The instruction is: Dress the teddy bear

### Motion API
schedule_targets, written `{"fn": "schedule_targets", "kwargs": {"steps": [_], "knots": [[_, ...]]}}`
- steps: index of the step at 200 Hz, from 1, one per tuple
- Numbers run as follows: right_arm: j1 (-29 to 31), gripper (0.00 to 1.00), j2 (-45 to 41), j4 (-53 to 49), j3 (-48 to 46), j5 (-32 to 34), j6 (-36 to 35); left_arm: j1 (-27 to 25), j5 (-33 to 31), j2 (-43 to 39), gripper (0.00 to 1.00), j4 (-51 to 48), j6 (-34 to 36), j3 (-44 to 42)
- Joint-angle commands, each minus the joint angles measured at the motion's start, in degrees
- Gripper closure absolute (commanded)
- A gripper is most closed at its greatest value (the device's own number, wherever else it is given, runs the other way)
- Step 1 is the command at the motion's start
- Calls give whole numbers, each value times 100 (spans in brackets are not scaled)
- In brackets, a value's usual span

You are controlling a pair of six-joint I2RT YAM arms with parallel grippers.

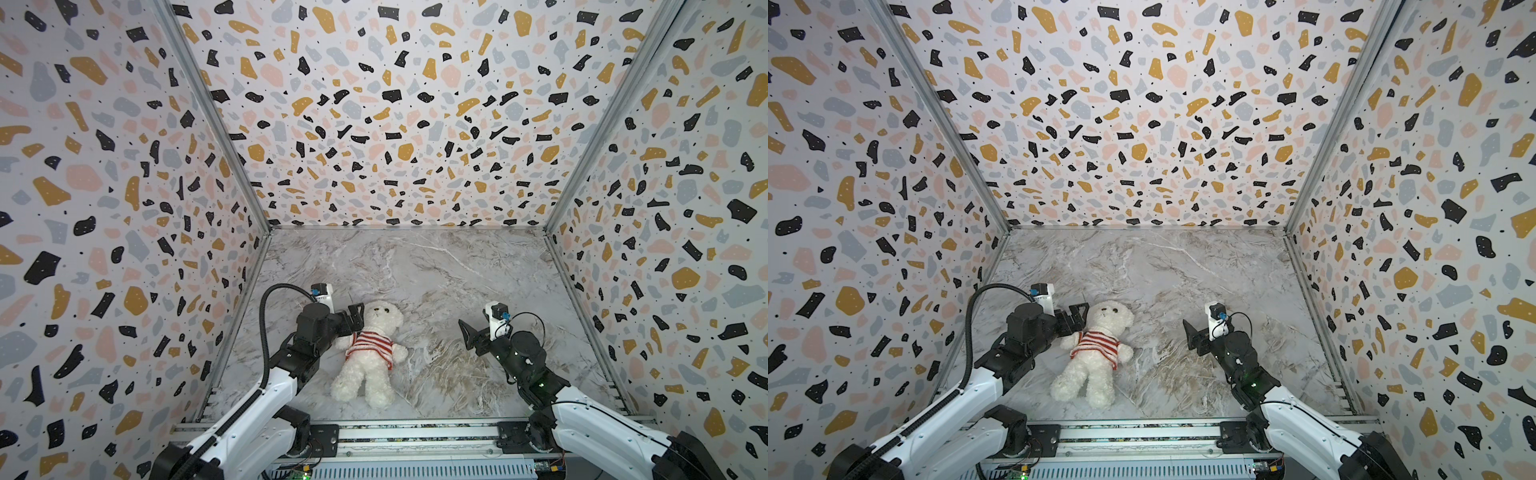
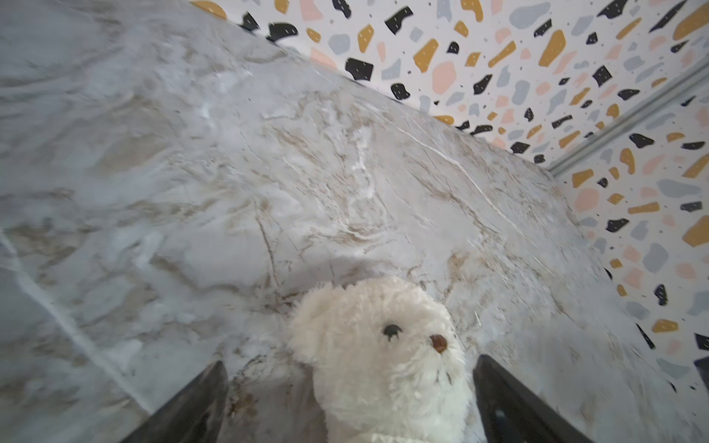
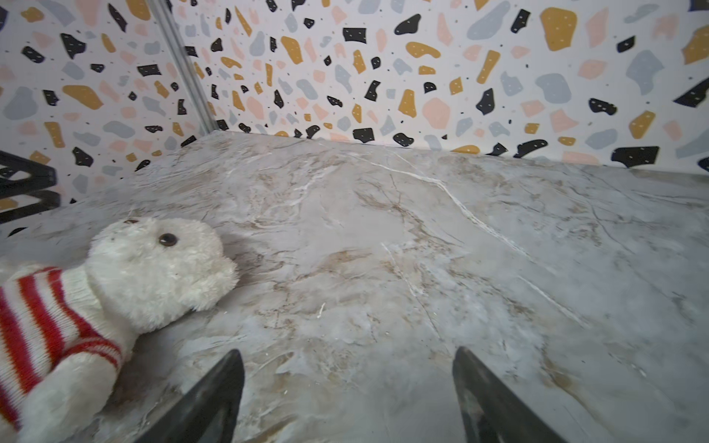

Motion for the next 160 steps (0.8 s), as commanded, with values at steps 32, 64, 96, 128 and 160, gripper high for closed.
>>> {"fn": "schedule_targets", "kwargs": {"steps": [32,64,96,128,160], "knots": [[-851,1,52,-326,280,48,254,226,-1348,-179,0,-247,163,123],[-1291,1,54,-388,357,-103,277,298,-1925,-482,0,-316,151,-13],[-1692,1,-4,-632,534,-304,241,307,-2526,-880,0,-522,-58,-138],[-2017,1,-181,-1009,733,-136,8,308,-3046,-845,0,-1223,322,202],[-2477,1,-439,-1037,755,-412,-467,307,-3356,-909,0,-1267,688,270]]}}
